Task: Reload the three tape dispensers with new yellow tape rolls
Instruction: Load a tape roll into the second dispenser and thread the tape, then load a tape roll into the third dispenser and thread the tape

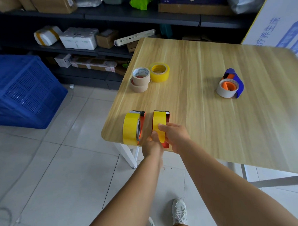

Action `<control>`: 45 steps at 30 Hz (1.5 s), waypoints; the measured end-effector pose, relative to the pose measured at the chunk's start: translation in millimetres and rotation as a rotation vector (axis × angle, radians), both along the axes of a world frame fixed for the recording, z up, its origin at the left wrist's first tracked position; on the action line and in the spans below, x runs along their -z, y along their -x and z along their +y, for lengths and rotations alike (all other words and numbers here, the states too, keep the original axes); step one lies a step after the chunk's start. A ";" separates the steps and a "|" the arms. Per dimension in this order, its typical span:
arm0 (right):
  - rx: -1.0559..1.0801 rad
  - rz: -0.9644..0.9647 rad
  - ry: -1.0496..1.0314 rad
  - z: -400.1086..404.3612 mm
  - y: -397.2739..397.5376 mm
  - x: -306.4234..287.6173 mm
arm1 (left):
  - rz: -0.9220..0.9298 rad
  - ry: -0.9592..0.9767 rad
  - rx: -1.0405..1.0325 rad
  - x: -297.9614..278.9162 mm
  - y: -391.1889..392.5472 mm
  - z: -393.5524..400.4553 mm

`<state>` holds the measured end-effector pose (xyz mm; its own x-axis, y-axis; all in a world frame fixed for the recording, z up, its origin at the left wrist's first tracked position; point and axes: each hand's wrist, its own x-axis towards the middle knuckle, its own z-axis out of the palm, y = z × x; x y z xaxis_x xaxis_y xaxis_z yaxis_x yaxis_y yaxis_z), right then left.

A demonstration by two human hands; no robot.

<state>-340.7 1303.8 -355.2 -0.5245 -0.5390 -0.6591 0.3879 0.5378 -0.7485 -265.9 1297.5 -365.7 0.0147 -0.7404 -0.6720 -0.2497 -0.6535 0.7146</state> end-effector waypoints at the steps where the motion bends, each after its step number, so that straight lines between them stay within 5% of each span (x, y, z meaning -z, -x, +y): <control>1: -0.010 0.013 -0.005 1.1 -0.7 -1.9 | 0.000 0.006 0.006 -2.0 -0.9 0.8; 11: -0.183 0.243 0.007 12.0 -2.1 -21.0 | -0.123 0.258 0.288 -20.3 -9.5 5.7; 16: -0.263 0.490 0.004 24.9 9.8 -39.1 | -0.253 0.655 0.566 -35.2 -4.5 0.7; 22: -0.406 0.830 -0.127 38.3 46.3 -52.0 | -0.448 0.866 0.873 -49.1 21.5 -16.2; 28: -0.461 1.023 -0.220 40.2 102.4 -50.0 | -0.527 0.899 1.067 -56.2 69.6 -29.3; 45: -0.562 0.989 -0.229 15.2 340.9 -8.6 | -0.589 0.691 1.212 -15.5 298.8 -59.8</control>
<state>-681.6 1319.0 -346.6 -0.5893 -0.7809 -0.2072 -0.6490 0.6103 -0.4543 -564.7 1237.7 -350.2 -0.6823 -0.6604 -0.3136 -0.7262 0.5626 0.3952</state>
